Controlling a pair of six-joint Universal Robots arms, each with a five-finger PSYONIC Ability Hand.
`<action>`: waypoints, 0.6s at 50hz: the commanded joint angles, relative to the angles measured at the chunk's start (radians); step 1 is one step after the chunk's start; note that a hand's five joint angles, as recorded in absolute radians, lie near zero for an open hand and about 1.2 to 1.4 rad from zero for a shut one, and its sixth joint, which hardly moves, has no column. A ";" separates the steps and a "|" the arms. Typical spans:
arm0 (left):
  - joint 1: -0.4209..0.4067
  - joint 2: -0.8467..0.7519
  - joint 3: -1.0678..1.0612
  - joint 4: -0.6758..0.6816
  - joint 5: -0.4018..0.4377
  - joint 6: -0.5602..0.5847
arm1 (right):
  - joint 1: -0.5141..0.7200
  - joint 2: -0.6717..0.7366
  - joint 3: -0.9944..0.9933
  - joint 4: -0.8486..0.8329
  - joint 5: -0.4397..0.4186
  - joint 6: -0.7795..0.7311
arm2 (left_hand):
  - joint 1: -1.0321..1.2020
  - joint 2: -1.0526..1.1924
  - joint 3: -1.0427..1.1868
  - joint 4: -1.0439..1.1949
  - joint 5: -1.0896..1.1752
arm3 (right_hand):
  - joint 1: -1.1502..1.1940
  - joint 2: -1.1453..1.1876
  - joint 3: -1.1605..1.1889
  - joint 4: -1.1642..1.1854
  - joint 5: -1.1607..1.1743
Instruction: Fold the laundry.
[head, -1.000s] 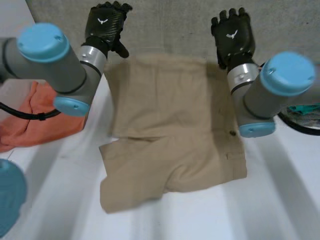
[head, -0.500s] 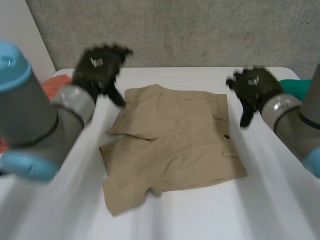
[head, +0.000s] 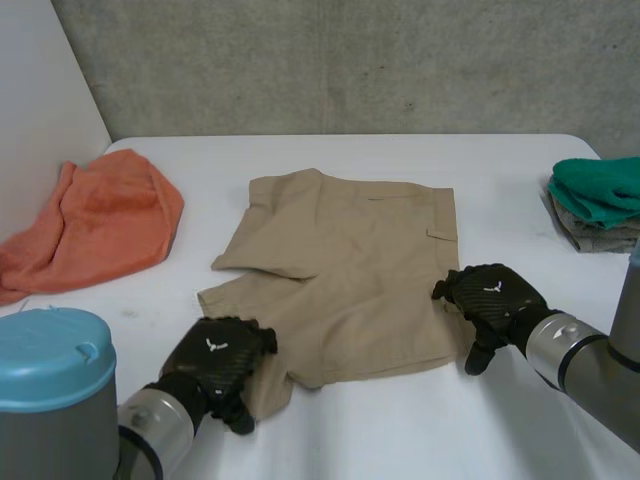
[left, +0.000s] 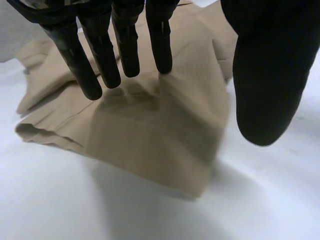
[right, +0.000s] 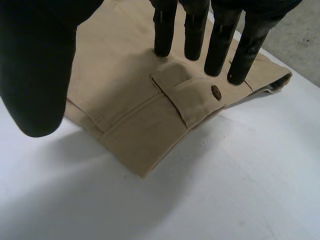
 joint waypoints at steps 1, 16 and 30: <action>0.024 -0.085 0.034 0.093 -0.062 0.003 | 0.003 0.073 -0.009 -0.057 -0.002 -0.005 | 0.092 0.089 0.089 0.088 0.080 | 0.234 0.185 0.178 0.182 0.187; 0.012 -0.190 0.098 0.147 -0.118 0.015 | 0.006 0.112 -0.010 -0.179 0.007 -0.008 | 0.300 0.297 0.297 0.296 0.288 | 1.102 1.053 1.046 1.050 1.055; -0.018 -0.138 0.058 0.149 -0.119 0.018 | -0.006 0.009 0.016 -0.071 0.013 -0.048 | 0.972 0.969 0.969 0.968 0.960 | 1.102 1.054 1.046 1.050 1.055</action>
